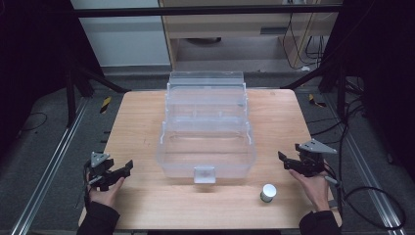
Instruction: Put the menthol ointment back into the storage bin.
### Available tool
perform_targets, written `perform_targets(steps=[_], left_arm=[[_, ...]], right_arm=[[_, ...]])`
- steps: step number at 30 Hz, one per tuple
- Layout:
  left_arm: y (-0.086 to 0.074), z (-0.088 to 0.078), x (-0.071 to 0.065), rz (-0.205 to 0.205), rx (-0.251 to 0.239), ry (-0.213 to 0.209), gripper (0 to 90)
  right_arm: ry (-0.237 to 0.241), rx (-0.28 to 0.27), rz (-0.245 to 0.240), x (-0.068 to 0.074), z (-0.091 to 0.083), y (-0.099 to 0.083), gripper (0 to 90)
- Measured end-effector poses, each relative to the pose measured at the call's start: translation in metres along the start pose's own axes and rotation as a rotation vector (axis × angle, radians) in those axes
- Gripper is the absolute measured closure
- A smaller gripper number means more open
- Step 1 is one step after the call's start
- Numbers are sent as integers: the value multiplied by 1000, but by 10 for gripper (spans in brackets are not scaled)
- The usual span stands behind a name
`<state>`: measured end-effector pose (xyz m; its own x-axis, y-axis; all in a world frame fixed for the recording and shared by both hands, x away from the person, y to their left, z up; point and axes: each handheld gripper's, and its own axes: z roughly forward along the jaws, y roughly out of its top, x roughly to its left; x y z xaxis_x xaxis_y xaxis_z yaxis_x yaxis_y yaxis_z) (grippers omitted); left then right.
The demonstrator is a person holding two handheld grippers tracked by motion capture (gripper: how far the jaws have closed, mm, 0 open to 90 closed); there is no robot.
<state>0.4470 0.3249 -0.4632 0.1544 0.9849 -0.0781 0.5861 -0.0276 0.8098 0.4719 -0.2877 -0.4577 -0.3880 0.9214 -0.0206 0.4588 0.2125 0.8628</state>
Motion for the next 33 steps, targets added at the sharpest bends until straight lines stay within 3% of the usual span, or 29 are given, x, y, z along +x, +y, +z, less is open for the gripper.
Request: perform_targets(steps=[6,14,15,19,21,24,31,33], left_arm=[[-2,1,-5,12,10,-2,260],[-7,6,-2,32,40,1,269],[-8,8,-2,39,51,3,271],[-9,11,-1,37,63,4,272],[-10,11,-1,41,66,6,272],[-9,10,-1,45,55,1,273],[-10,10,1,45,61,2,274],[-10,10,2,45,63,0,275]], right_arm=[[20,16,-20,-2,-10,6,267],[101,57,-76,3,-20,28,270],[117,81,-111,6,-19,35,257],[165,119,-178,10,-18,46,249],[183,135,-181,11,-17,48,245],[219,190,-223,13,-17,55,229],[272,220,-250,16,-21,62,225],[288,236,-282,18,-22,65,227]])
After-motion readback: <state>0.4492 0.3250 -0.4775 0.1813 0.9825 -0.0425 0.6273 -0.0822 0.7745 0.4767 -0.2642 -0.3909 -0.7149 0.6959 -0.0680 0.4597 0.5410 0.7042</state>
